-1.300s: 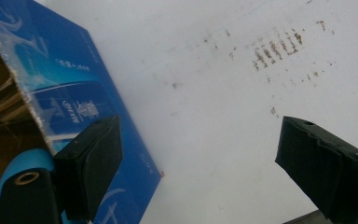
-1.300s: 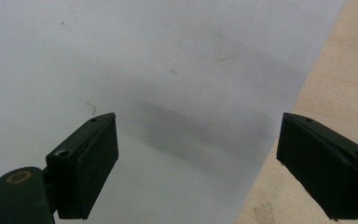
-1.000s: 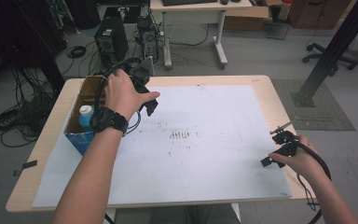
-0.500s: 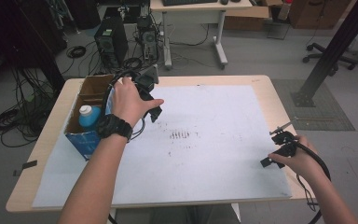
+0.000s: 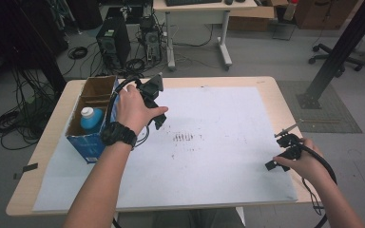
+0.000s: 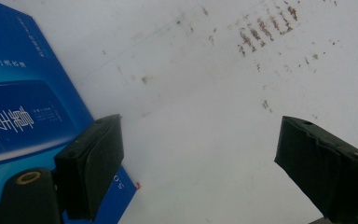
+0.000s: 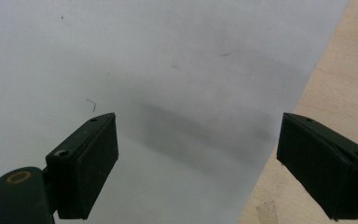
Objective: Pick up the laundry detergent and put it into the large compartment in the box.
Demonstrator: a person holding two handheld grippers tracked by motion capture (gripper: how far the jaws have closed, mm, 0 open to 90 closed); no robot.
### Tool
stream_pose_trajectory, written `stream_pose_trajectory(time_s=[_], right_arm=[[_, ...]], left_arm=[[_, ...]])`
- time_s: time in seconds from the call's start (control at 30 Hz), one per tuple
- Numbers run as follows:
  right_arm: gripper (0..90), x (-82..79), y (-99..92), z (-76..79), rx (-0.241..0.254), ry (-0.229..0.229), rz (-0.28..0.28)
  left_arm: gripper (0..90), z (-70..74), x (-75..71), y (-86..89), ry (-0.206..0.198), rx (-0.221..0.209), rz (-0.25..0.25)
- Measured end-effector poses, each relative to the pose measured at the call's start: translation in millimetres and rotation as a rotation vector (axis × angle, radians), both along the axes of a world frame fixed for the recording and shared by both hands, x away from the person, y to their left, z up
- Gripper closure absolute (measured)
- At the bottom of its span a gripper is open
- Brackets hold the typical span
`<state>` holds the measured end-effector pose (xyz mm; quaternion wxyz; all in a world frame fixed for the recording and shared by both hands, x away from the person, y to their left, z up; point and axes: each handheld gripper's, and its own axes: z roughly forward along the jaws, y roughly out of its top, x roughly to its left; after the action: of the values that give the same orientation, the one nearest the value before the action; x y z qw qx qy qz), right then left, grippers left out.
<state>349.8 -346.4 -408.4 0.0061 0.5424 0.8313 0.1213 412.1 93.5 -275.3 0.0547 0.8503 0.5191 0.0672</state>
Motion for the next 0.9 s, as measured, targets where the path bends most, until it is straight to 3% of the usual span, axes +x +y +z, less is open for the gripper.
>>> stream_pose_trajectory(time_s=[0.47,0.9], right_arm=[[12.3,-1.4,0.3,-1.2,0.000,-0.005,0.006],[12.2,1.5,-1.4,-2.2,0.012,-0.013,0.012]], left_arm=[[15.4,-14.6,-3.1,-4.2,0.021,-0.002,-0.001],[15.3,-18.5,-5.2,-8.2,0.027,-0.001,-0.005]])
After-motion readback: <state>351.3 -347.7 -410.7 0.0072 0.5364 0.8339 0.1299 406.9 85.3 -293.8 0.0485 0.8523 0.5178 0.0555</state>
